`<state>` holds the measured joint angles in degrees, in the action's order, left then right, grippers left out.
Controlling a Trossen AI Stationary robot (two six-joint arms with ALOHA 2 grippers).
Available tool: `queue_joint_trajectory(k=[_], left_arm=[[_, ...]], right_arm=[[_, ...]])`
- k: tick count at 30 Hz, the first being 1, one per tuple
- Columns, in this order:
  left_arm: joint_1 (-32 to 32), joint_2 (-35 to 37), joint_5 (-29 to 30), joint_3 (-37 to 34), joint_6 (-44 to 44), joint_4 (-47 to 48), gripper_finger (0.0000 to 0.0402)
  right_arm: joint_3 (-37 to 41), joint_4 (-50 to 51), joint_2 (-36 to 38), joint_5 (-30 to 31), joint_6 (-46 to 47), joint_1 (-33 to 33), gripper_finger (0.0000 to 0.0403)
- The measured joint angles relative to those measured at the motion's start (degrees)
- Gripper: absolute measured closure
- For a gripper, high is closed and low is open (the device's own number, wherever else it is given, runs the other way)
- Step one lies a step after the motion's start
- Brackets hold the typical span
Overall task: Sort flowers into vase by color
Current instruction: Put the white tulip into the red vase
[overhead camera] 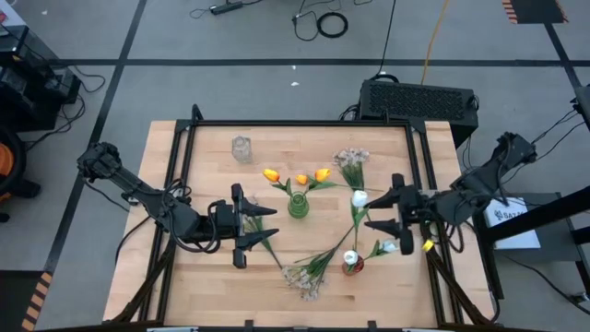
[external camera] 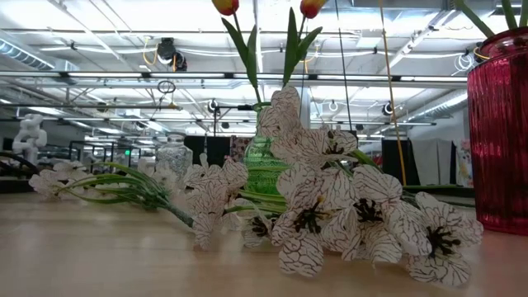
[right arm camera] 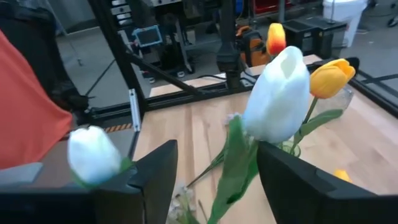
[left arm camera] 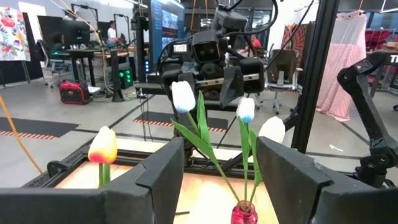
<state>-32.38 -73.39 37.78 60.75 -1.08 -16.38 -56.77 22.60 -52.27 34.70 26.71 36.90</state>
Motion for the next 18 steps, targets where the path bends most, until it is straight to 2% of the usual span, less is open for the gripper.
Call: queue_joint_trajectory(k=[5, 8, 18], left_arm=[[0.0, 0.0, 0.0, 0.0, 0.0, 0.0, 0.0194], [0.0, 0.0, 0.0, 0.0, 0.0, 0.0, 0.0194], [0.0, 0.0, 0.0, 0.0, -0.01, 0.0, 0.0194]], right_arm=[[0.0, -0.51, -1.39, 0.26, -0.56, -1.61, 0.0202], [0.0, -0.51, -1.42, 0.32, -0.63, -2.45, 0.0222], [0.0, -0.05, -1.36, 1.45, -0.36, -2.77, 0.037]])
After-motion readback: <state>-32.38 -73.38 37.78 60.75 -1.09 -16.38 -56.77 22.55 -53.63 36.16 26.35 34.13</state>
